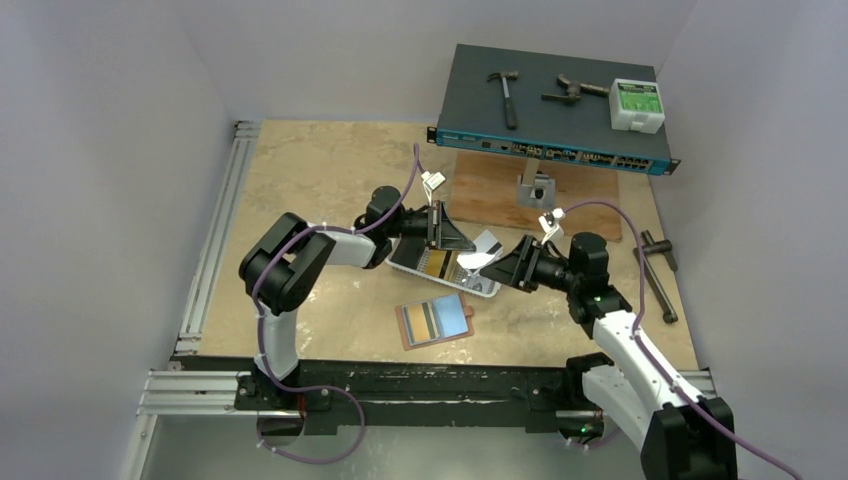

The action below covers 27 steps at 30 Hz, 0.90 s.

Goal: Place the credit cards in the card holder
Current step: Place the credit card in the storage box.

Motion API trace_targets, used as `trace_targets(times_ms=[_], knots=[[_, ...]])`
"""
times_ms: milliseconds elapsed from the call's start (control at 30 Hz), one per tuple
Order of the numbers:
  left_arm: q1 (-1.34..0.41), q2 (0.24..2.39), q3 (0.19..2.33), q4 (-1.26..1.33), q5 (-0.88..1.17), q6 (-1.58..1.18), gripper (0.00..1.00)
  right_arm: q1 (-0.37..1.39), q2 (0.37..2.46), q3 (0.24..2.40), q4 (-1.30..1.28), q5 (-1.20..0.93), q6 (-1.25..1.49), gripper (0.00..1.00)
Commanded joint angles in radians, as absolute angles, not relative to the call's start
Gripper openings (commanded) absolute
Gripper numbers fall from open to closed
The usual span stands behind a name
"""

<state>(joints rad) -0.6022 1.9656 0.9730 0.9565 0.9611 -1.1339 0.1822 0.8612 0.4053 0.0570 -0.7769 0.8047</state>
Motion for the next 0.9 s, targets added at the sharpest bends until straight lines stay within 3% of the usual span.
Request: trace_targets(times_ms=[0,167,867], knots=[[-0.599,1.971,0.994,1.013,0.966,-1.134,0.00,0.178,0.850,0.360,0.210,-0.854,0.897,0.54],[-0.599,1.971,0.993,1.014,0.965,-1.134,0.00,0.178,0.887,0.342,0.336,-0.874,0.962,0.54],[-0.599,1.980,0.995,1.032,0.971,-1.152,0.00,0.181,0.978,0.378,0.406,-0.866,0.966,0.54]])
